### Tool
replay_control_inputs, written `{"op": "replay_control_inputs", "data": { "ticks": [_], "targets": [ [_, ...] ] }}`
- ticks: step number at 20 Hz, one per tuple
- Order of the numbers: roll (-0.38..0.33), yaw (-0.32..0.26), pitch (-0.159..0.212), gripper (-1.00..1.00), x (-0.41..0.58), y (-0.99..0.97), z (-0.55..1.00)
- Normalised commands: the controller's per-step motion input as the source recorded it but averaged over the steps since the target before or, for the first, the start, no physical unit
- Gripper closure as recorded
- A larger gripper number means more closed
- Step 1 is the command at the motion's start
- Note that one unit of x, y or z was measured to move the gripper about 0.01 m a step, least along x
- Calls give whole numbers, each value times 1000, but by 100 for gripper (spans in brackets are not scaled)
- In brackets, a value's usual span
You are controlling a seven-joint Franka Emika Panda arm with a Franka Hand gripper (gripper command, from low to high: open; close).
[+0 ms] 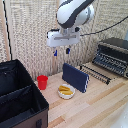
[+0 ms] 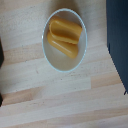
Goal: Please shift your gripper toward the book. Carefully hold the book with your gripper. Gently transport the book using your gripper to the caddy's front section. Safely let the book go into the caddy's front area.
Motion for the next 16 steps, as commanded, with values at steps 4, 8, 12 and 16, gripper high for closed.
{"op": "replay_control_inputs", "data": {
  "ticks": [4,8,12,16],
  "targets": [
    [45,0,-8,-100,44,-632,-109],
    [88,8,0,-100,14,-922,-196],
    [90,7,5,-100,4,-904,-176],
    [38,50,12,-100,7,-595,-206]
  ]
}}
